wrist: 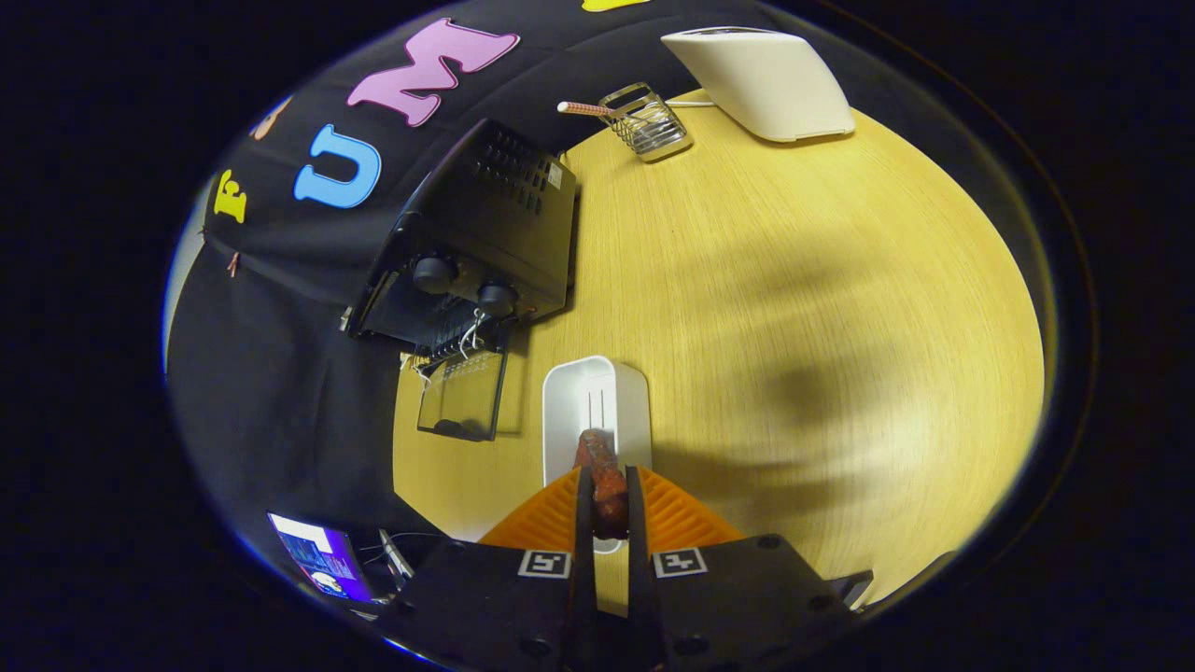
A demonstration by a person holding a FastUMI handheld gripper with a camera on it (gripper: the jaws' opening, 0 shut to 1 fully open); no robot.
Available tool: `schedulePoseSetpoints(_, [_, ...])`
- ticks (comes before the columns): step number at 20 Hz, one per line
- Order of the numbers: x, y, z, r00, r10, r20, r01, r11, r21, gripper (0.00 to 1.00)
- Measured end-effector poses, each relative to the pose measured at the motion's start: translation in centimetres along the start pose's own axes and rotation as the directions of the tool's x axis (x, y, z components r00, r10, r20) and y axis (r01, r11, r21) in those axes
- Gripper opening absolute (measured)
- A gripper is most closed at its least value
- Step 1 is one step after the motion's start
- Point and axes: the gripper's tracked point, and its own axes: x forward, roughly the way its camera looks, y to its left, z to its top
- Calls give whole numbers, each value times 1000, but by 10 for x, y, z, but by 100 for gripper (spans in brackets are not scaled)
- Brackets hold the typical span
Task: Open the toaster oven, put the food inside, and close the toaster oven door.
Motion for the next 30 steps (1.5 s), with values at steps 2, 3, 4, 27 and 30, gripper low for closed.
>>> schedulePoseSetpoints(2, [-4, -1, 2, 1000, -5, 14, 5, 1000, -9, 15])
schedulePoseSetpoints(3, [-7, -1, 3, 1000, -8, 21, 9, 1000, -12, 15])
schedulePoseSetpoints(4, [-11, 0, 5, 1000, -8, 29, 9, 1000, -8, 15])
schedulePoseSetpoints(27, [-7, 166, -14, 938, 10, 348, -49, 993, 103, 15])
schedulePoseSetpoints(30, [24, 192, -8, 924, 26, 381, -62, 995, 83, 15])
